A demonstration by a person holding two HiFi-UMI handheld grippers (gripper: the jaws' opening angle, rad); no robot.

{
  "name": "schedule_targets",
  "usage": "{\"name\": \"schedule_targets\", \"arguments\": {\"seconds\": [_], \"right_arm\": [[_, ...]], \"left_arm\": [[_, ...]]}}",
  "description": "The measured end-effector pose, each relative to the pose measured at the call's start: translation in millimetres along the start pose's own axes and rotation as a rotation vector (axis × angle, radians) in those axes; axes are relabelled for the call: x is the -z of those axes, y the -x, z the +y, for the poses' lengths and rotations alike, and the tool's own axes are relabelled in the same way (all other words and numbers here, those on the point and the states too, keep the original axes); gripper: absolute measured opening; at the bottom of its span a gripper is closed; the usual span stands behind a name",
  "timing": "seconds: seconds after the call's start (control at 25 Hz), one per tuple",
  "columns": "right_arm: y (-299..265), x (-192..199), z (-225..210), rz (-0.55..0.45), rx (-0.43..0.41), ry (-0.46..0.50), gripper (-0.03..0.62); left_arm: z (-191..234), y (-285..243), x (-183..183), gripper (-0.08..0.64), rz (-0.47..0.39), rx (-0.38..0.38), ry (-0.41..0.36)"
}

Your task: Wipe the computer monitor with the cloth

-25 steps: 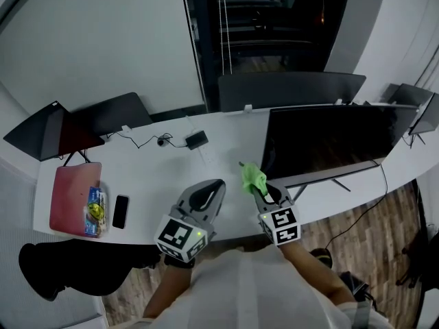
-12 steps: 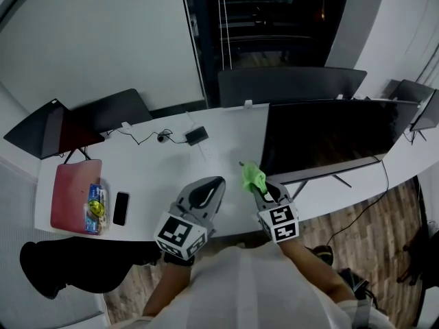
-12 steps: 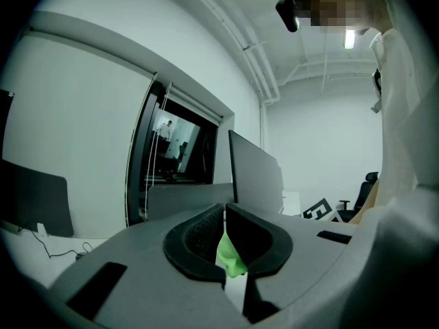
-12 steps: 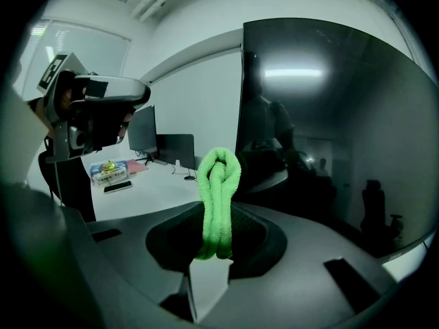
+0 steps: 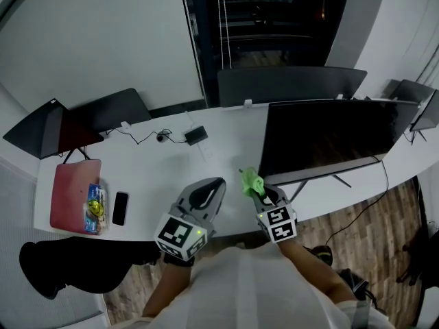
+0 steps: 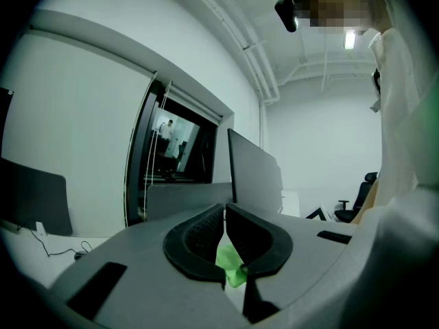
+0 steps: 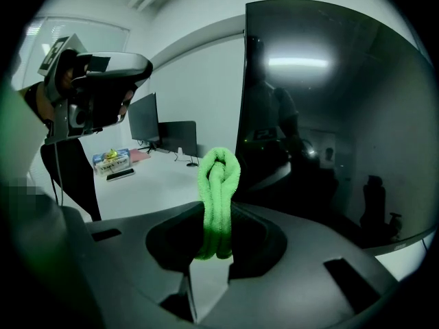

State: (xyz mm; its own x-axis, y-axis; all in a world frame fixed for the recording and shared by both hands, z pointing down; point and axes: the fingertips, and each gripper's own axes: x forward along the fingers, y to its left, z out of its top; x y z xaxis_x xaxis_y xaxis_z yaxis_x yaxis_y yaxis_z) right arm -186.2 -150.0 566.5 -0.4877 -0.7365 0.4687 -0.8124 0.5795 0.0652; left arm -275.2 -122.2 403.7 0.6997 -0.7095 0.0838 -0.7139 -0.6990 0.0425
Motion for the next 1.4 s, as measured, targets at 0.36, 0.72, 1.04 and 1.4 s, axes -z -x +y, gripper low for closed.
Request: {"name": "schedule_targets", "arguments": {"seconds": [0.36, 0.72, 1.04, 1.4], "right_arm": [[-5.1, 12.6, 2.8, 0.040, -0.012, 0.014, 0.069], [-9.8, 29.6, 5.5, 0.096, -0.027, 0.032, 0.069], [-10.7, 33.0, 5.7, 0.110, -0.036, 0.057, 0.069], [10.4, -29.9, 24.5, 0.032, -0.152, 0.140, 0.069]], "left_arm": [[0.4, -0.2, -0.8, 0.025, 0.001, -0.001, 0.002], [1.2, -2.0, 0.2, 0.025, -0.001, 0.002, 0.007], [2.9, -2.9, 0.5, 0.025, -0.003, -0.006, 0.013], [11.7, 0.7, -8.9, 0.025, -0.024, -0.035, 0.005]]}}
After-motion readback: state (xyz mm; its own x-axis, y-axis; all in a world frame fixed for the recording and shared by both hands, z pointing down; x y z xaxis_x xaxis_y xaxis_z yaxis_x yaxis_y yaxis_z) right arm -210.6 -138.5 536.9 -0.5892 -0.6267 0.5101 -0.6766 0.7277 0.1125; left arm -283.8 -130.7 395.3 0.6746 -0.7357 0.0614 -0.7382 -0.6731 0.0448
